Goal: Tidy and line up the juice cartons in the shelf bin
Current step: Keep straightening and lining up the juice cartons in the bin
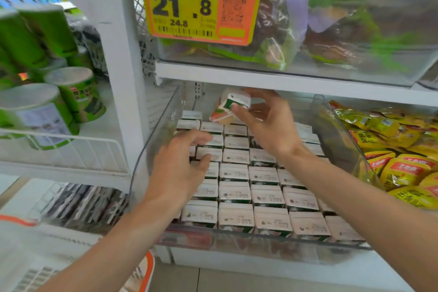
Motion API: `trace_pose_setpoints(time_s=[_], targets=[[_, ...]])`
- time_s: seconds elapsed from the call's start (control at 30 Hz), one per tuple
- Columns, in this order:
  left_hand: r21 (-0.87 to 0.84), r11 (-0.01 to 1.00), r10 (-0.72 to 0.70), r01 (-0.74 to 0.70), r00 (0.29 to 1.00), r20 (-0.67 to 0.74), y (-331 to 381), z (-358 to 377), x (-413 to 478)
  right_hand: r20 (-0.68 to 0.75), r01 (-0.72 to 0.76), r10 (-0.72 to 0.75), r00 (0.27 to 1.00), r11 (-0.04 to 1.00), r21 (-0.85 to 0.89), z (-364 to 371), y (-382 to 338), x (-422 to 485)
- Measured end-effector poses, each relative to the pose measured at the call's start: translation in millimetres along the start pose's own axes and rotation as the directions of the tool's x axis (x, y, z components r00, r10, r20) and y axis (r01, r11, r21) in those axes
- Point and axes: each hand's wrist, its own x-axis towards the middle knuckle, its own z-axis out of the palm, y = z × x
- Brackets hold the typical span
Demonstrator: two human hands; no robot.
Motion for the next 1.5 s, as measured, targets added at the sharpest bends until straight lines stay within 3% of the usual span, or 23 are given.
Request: trace_pose_setpoints(time_s=[0.27, 0.4, 0.67, 0.83, 1.07, 1.5], targets=[[-0.011, 1.0, 0.02, -0.019, 0.999, 0.036, -4, -2, 1, 0.138, 0.04, -0.008, 0.99, 0.973, -0.227, 26, 11, 31], [0.007, 0.999, 0.042, -0.042, 0.998, 0.038, -4, -3, 2, 0.28, 0.076, 0.018, 0.96, 0.944, -0.322, 31, 15, 39], [0.001, 0.999, 0.051, -0.051, 0.998, 0.027, -4, -4, 3, 0.425, 0.209, -0.007, 0.905, 0.877, -0.432, 32, 20, 41], [-0.006, 0.999, 0.051, -0.051, 0.998, 0.029, -5, -4, 3, 0.342, 0.201, -0.007, 0.94, 0.819, -0.537, 8, 25, 43], [-0.012, 0.999, 0.04, -0.04, 0.999, 0.024, -6, 0, 4, 0.416, 0.261, 0.072, 0.907, 0.678, -0.687, -12, 22, 51], [-0.012, 1.0, 0.024, -0.024, 1.0, 0.015, -14, 4, 9, 0.444, 0.25, 0.105, 0.89, 0.702, -0.667, -8, 26, 55]])
